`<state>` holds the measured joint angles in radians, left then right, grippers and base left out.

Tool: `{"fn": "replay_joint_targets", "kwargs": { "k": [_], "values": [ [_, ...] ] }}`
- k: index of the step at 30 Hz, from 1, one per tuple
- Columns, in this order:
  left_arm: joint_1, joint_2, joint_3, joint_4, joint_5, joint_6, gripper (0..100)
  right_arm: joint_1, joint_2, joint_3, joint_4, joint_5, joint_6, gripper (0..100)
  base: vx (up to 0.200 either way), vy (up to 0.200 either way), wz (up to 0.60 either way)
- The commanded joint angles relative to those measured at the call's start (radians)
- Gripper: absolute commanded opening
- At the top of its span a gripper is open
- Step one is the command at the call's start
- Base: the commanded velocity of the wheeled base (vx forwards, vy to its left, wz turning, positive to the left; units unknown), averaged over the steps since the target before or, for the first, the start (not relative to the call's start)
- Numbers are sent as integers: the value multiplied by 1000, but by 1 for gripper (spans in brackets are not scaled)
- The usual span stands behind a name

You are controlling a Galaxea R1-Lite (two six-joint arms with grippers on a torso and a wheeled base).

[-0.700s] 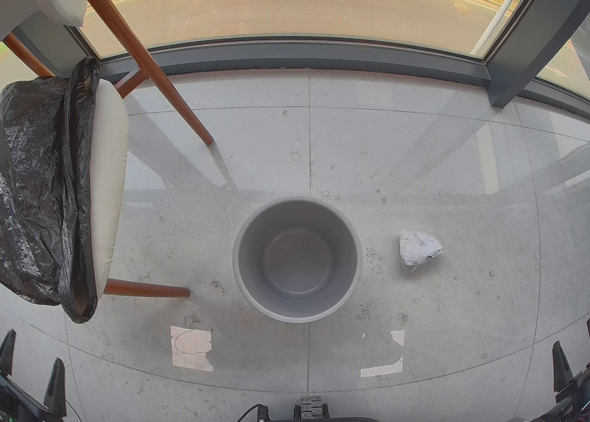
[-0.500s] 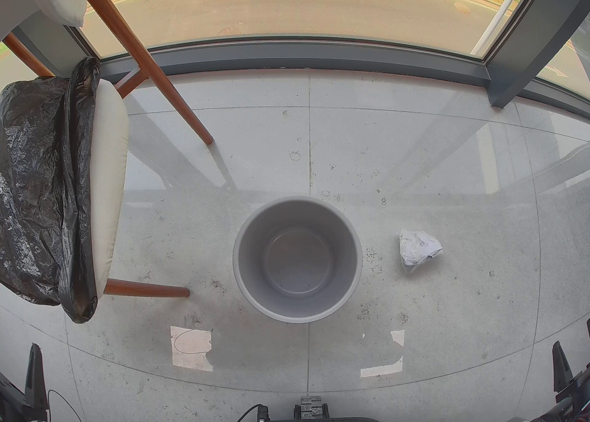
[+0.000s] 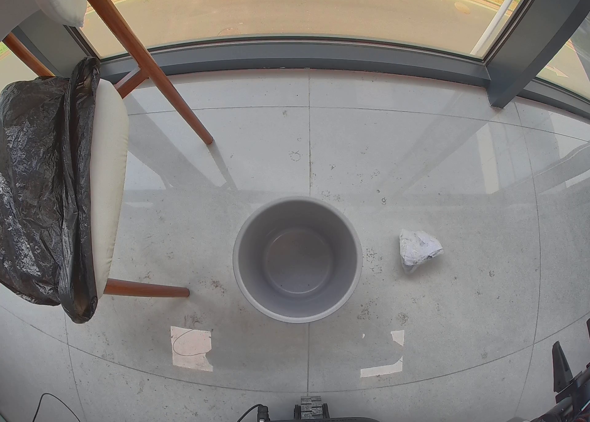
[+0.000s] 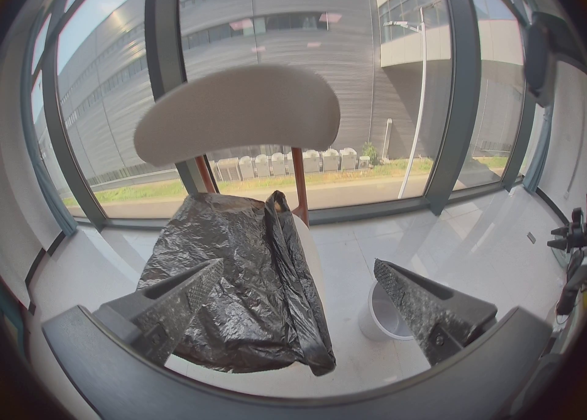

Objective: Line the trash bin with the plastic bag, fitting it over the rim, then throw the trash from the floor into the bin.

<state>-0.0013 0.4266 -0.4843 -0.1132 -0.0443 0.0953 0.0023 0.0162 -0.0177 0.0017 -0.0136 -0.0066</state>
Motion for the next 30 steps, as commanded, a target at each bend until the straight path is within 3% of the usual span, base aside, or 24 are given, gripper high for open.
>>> {"fn": "replay_joint_targets", "kwargs": {
  "k": [1, 4, 11, 30],
  "values": [
    [-3, 391, -237, 102, -3, -85, 100, 1, -16, 16, 0, 0, -1, 100, 0, 0, 0],
    [-3, 463, -307, 179, -5, -152, 100, 1, -16, 16, 0, 0, -1, 100, 0, 0, 0],
    [0, 577, -384, 245, 1, -157, 100, 1, -16, 16, 0, 1, -1, 100, 0, 0, 0],
    [4, 865, -427, 72, 9, -151, 100, 1, -16, 16, -2, 1, -1, 100, 0, 0, 0]
  ]
}}
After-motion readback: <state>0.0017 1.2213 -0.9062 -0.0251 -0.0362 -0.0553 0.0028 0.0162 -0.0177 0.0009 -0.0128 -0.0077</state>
